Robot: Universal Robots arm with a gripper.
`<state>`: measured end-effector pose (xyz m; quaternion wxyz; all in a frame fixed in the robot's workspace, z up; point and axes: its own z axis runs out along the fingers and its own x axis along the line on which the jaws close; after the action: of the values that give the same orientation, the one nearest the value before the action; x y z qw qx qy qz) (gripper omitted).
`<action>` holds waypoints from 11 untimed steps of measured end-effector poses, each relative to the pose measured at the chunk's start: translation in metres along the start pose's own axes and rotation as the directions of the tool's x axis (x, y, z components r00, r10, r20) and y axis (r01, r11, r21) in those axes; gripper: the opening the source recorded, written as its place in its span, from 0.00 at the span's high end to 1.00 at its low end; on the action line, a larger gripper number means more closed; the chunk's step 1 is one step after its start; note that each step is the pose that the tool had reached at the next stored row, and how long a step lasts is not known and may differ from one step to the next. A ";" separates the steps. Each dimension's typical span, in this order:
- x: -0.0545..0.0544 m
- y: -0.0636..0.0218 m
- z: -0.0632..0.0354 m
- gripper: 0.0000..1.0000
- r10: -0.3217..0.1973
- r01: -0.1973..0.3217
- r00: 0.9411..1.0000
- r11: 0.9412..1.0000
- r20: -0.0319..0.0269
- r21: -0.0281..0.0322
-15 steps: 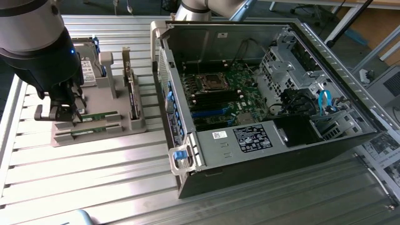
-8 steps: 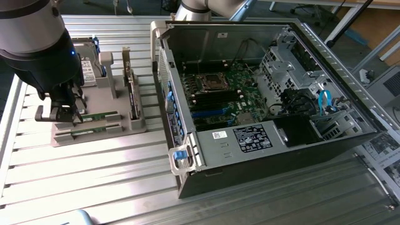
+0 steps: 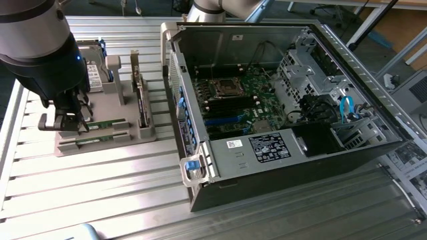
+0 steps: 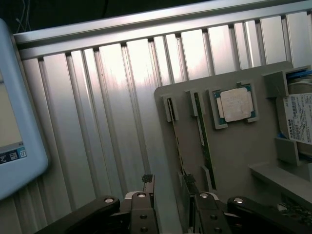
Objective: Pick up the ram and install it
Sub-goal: 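Pick up the ram and move it above insertion slot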
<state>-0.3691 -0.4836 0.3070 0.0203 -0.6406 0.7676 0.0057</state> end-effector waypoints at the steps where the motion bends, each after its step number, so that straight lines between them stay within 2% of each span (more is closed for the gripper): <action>1: 0.000 0.0000 0.0003 0.64 0.000 0.000 1.000 1.000 0.000 0.000; 11: 0.000 0.0000 0.0031 0.64 0.000 0.000 1.000 1.000 0.000 0.000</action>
<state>-0.3690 -0.4836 0.3039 0.0203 -0.6406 0.7676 0.0057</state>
